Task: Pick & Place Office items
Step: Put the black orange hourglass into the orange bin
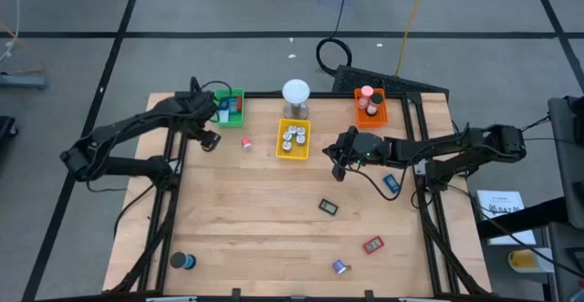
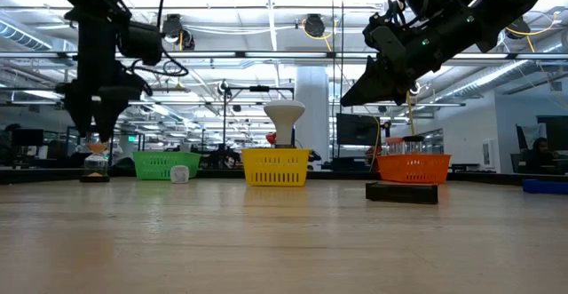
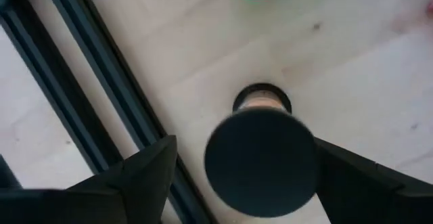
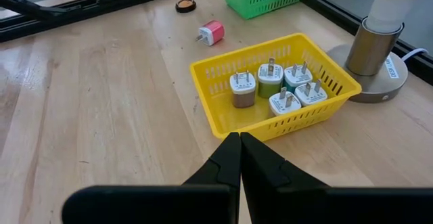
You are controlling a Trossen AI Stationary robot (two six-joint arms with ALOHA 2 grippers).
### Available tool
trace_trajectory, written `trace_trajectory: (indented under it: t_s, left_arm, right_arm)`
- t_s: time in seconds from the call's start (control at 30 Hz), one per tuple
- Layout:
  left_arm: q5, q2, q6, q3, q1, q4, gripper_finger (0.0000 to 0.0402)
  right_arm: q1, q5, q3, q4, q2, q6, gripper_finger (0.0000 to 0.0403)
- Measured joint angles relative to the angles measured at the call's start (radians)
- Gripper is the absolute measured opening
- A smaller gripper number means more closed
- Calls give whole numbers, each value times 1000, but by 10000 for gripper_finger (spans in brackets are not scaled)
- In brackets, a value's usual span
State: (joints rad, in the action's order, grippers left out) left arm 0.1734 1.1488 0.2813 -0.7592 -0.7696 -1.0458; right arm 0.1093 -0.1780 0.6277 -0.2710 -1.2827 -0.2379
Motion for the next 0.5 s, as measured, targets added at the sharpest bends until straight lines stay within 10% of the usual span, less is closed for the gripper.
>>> trace_trajectory:
  t_s: [0.5]
  left_arm:
    - [-16, -5, -10, -12, 45, 0, 216]
  right_arm:
    - [0, -1, 0, -1, 0, 3, 0]
